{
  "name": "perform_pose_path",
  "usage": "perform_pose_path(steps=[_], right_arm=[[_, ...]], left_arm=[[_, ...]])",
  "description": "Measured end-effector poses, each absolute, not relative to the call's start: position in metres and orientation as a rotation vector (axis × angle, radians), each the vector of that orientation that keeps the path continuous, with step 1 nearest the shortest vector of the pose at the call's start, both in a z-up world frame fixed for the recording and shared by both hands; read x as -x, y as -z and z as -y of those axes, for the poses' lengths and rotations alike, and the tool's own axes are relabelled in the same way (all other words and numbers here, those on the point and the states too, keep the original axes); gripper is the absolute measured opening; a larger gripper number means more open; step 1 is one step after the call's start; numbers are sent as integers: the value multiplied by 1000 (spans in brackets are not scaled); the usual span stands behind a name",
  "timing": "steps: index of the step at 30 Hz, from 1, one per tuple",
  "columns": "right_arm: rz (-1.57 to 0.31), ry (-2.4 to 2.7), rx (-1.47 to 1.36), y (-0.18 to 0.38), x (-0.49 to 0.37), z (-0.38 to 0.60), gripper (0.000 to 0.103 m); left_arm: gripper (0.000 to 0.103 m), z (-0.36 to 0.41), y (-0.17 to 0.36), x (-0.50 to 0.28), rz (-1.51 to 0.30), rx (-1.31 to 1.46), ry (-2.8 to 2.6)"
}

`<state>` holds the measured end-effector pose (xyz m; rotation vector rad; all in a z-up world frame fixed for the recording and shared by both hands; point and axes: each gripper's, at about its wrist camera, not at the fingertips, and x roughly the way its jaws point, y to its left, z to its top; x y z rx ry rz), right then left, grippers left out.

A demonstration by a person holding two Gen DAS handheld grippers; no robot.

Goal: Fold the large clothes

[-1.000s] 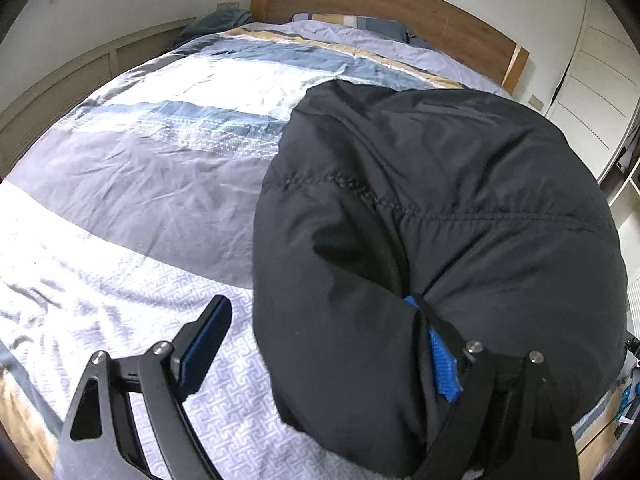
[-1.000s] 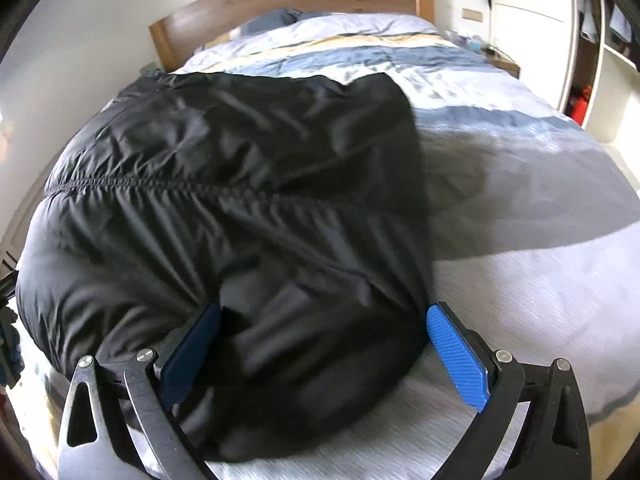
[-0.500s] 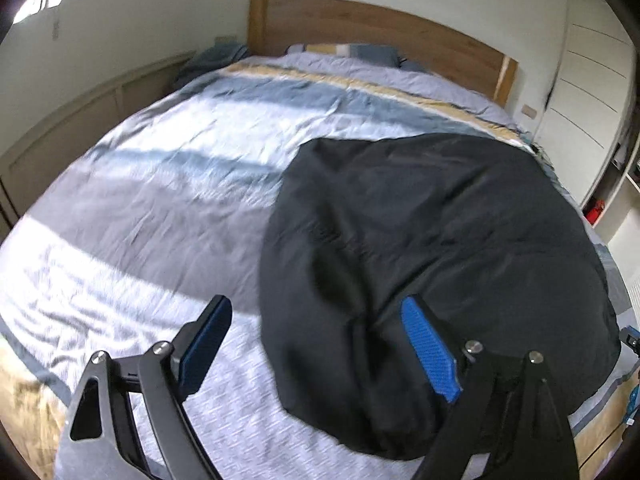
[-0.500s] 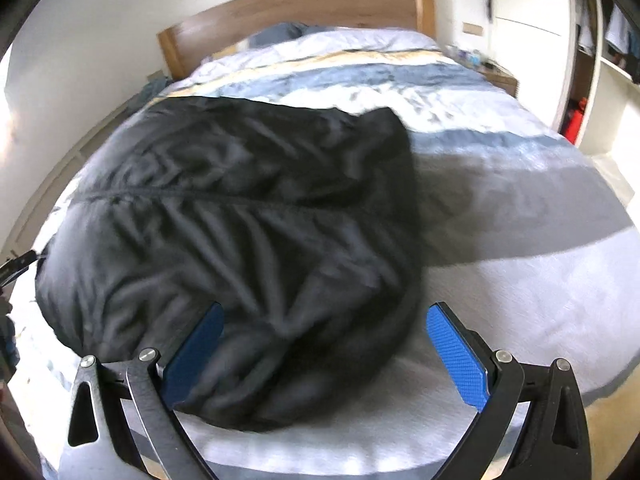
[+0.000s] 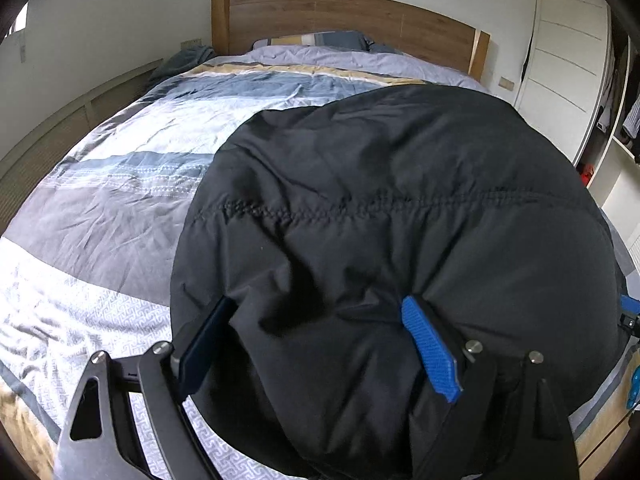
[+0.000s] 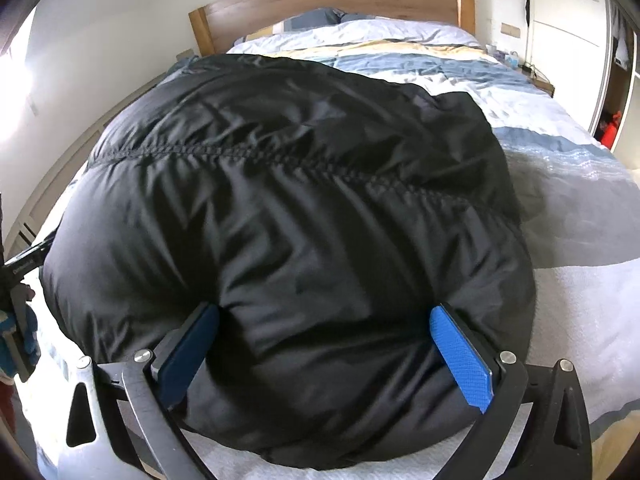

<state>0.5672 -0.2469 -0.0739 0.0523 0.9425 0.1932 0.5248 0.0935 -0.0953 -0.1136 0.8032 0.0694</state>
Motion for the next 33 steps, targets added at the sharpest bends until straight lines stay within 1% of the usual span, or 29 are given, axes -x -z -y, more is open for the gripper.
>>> perform_pose_path(steps=[22,33], right_arm=[[-982,-161,-58,77,-543,266,103],[-954,-134,-113,59,-514,302,103]], left_arm=[[87,-84,95,-515,-855,43,-141],[87,-82,68,-490,-877,17,-158]])
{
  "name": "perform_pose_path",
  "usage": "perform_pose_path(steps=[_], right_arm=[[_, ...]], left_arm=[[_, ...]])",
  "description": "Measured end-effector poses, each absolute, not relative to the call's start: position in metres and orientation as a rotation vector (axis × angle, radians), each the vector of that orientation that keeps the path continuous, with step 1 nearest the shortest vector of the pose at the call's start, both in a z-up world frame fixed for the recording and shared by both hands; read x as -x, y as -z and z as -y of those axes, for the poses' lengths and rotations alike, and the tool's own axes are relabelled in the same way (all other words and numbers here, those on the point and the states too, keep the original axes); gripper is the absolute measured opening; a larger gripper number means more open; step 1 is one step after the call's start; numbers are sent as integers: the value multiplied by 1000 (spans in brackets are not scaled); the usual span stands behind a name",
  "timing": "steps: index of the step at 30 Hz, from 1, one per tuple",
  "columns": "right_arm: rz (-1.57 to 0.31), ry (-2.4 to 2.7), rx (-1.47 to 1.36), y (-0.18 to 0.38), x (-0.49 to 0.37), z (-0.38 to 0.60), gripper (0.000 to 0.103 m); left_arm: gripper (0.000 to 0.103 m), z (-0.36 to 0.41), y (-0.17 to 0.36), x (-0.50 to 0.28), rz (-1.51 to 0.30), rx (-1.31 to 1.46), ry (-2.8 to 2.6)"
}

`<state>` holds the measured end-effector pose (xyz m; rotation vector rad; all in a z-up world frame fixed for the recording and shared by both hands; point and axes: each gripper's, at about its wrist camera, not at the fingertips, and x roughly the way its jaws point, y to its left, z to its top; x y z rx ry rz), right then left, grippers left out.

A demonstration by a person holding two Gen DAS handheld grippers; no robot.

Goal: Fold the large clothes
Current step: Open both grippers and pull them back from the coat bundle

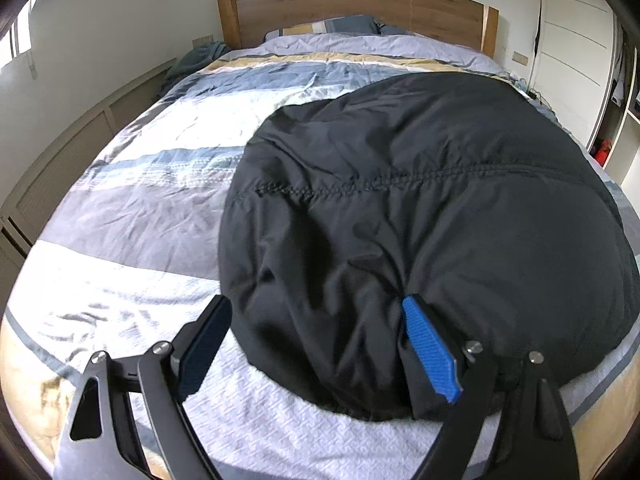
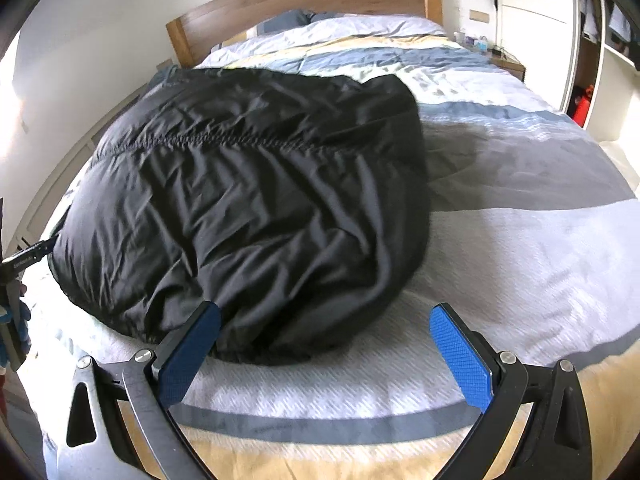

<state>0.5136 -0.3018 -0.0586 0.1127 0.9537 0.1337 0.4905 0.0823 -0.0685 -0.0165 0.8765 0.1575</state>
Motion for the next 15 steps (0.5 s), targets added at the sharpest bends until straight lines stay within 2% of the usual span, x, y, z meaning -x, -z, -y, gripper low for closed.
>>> perform_pose_path(steps=[5,15], right_arm=[[-932,-139,-140,47,-496,316,103],[-891,-100,-217,32,-469,363,103]], left_arm=[[87,-98,55,-473,-878,60,-170],[87,-181,27,-430,-868,197,-298]])
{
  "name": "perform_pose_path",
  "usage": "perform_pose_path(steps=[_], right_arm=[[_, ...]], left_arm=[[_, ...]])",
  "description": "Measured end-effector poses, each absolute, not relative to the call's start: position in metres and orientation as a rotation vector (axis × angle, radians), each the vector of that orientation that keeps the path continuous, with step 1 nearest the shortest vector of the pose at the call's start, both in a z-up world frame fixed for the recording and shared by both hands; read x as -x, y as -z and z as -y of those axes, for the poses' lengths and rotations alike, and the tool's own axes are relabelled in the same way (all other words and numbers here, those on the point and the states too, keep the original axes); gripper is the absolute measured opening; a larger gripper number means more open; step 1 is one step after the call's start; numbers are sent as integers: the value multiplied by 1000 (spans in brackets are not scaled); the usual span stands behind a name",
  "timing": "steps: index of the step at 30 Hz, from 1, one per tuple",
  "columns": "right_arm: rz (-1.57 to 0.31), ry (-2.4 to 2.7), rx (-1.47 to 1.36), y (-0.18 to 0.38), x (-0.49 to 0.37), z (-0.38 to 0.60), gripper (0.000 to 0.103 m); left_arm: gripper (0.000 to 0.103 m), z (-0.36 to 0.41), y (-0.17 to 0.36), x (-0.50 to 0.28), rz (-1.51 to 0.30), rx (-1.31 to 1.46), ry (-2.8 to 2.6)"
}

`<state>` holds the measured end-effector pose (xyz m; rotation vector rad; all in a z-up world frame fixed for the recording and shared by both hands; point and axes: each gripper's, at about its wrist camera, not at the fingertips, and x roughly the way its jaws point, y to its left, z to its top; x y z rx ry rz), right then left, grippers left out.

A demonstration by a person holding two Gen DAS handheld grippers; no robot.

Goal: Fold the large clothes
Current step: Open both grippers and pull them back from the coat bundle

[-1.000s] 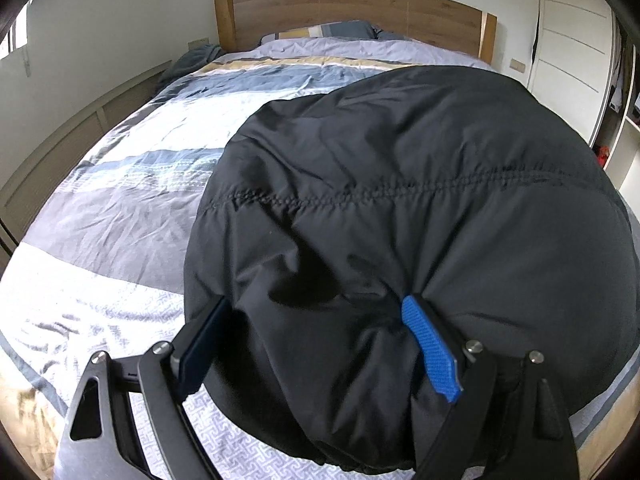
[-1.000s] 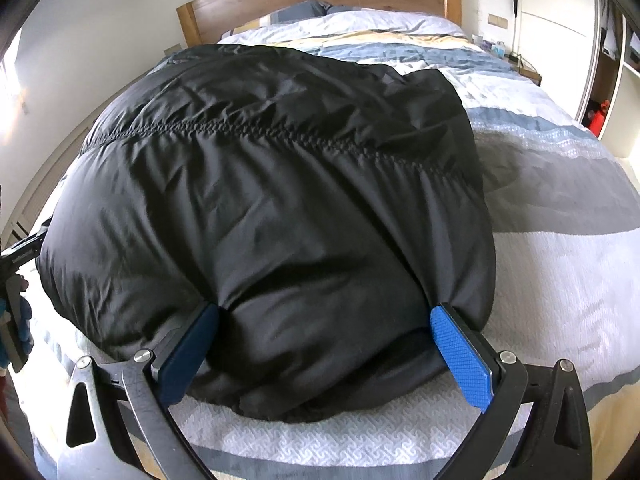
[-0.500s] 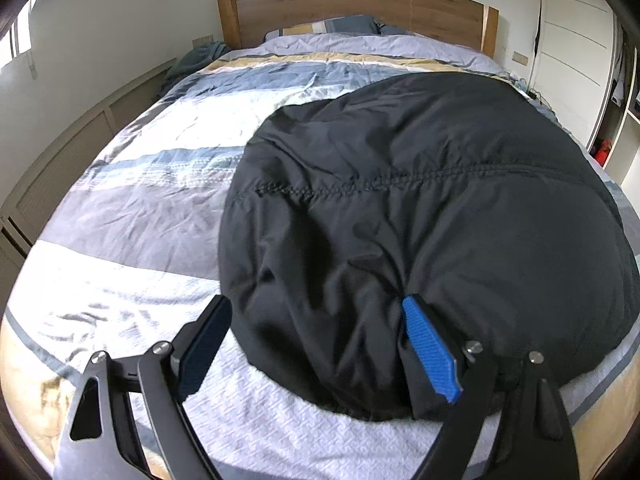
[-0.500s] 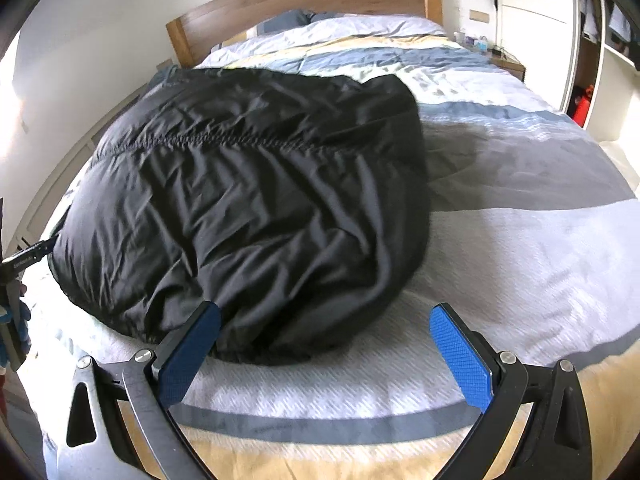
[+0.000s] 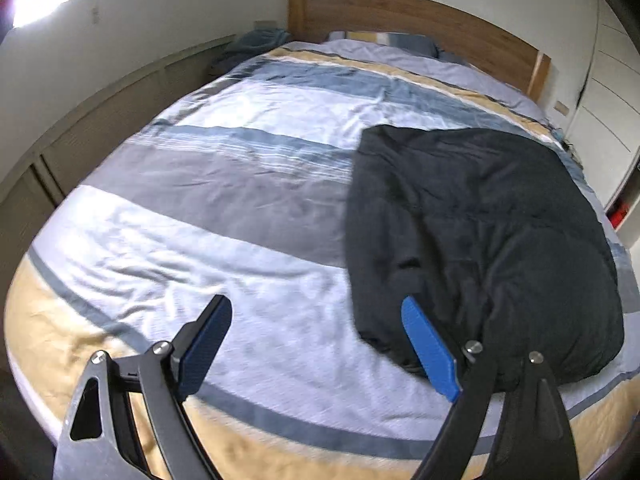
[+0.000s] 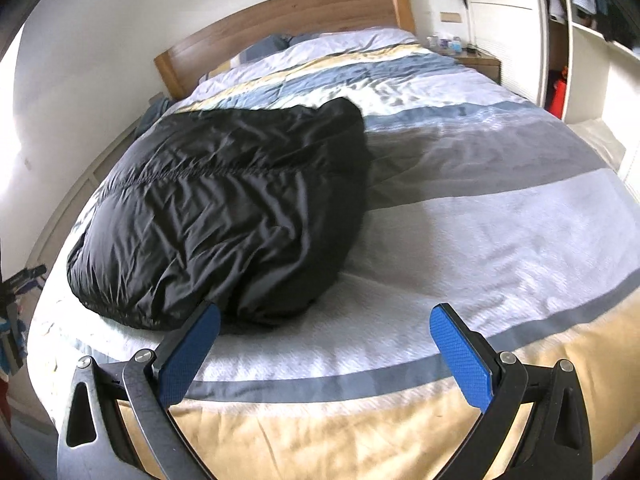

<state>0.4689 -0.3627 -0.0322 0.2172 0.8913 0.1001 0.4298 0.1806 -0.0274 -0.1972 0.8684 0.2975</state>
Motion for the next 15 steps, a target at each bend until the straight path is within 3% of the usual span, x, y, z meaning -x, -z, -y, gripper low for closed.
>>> perform_pose_path(steps=[7,15], right_arm=[[-863,-82,-238,22,-458,382,103],[-839,-100,-209,19,-439,370,103]], left_arm=[[87,-193,20,-404,-871,242,-336],[87,-157,10,-364,-827,231,-365]])
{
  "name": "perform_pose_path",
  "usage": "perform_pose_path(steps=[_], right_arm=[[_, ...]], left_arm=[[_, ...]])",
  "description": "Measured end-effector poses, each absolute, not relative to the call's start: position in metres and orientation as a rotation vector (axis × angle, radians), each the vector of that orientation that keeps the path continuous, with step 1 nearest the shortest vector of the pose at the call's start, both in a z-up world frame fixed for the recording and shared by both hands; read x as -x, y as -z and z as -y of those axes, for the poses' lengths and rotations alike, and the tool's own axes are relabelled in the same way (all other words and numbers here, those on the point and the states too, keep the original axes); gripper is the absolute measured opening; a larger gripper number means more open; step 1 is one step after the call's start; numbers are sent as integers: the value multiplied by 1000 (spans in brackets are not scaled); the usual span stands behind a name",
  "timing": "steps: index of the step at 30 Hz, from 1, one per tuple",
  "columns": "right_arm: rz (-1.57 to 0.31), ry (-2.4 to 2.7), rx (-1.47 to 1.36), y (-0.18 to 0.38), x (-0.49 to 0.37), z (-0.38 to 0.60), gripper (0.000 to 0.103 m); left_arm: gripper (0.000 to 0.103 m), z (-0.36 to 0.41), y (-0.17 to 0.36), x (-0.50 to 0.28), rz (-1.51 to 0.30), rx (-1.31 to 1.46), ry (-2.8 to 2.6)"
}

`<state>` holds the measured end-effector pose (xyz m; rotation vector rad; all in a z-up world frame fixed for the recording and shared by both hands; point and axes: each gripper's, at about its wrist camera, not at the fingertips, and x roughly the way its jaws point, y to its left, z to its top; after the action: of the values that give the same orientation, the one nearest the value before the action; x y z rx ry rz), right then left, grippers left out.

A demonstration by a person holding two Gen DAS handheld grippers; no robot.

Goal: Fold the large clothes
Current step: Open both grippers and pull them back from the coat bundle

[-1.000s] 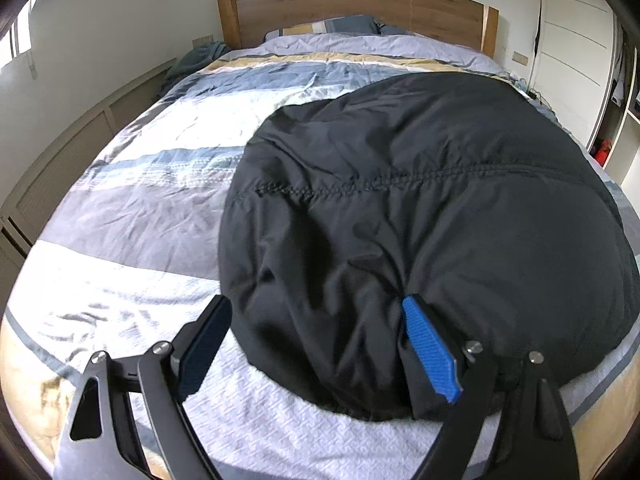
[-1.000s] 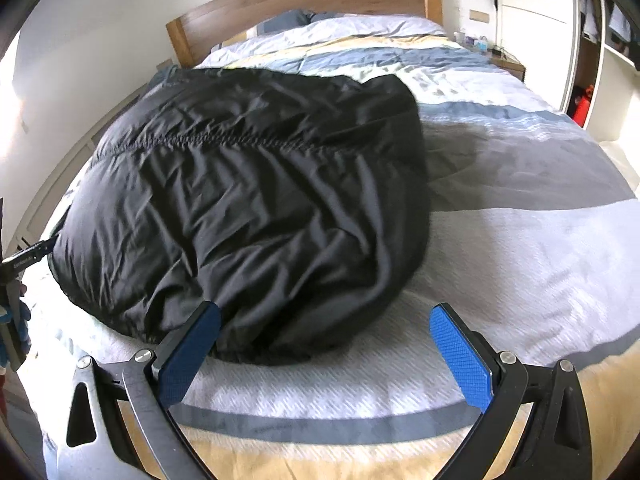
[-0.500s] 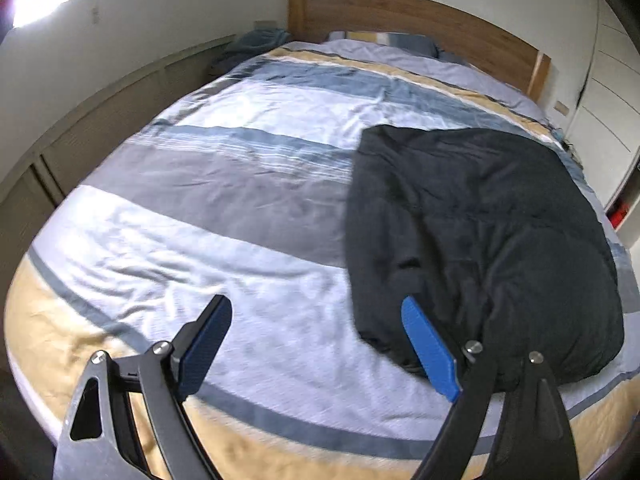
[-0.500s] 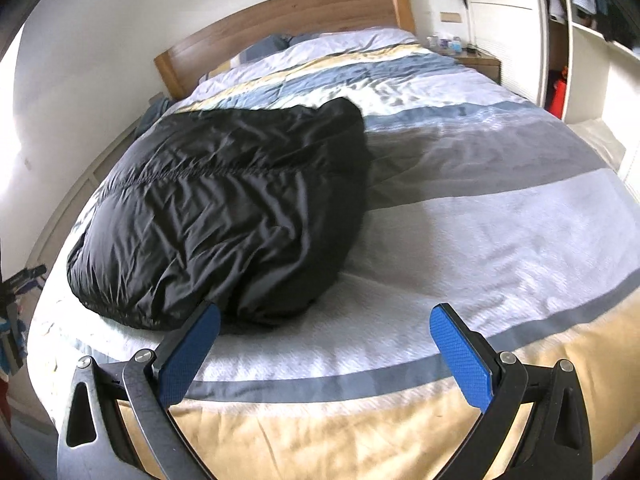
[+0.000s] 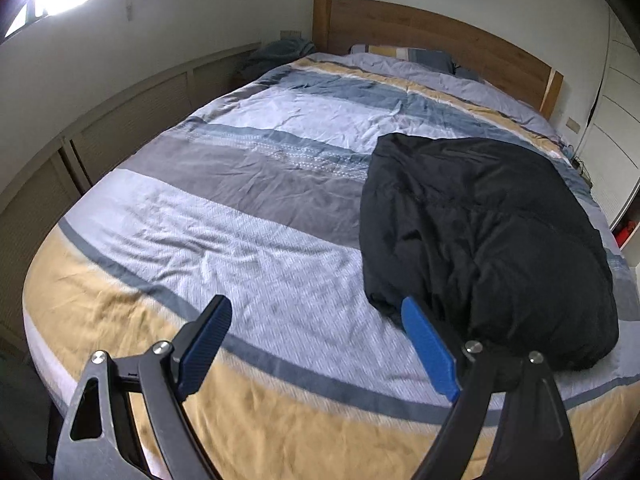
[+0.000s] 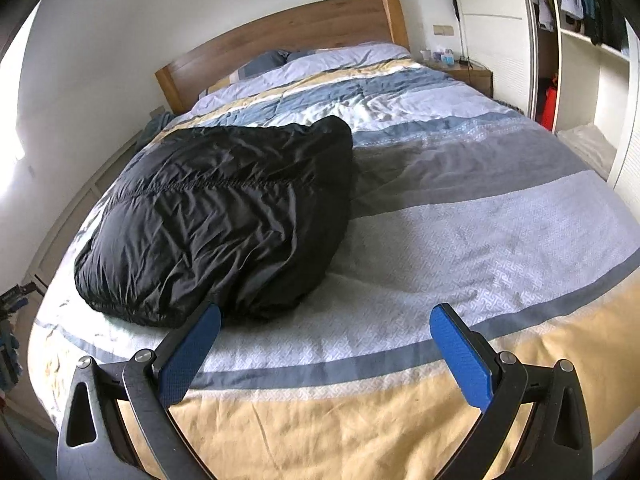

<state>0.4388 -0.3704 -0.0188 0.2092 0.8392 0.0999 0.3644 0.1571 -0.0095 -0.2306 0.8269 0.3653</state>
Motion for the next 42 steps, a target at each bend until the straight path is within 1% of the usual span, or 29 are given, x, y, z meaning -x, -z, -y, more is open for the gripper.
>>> perform_pose_path(steps=[9,15,23,30,35,42], right_arm=[[-821,-74,-110,17,-407,345,102],[-772,-48,-56,4,-373,329,103],[-700,-34,9,-14,-334,320,103],[-668,36,55,-26,-322,316,102],[-663,89,90,-32,-328,309,102],[-733,100,137,-24,-357,296,102]], left_arm=[[87,-112,7,-319,-847,253,-376],[87,-92,-11,-295,-836,215,-395],[87,-87,-21,-261,-838,200,-373],[87,-111,0,-248,-875,260,-340],[87,-132,23,-264,-903,311,-319],[87,-144,48,-296,-913,365,-276]])
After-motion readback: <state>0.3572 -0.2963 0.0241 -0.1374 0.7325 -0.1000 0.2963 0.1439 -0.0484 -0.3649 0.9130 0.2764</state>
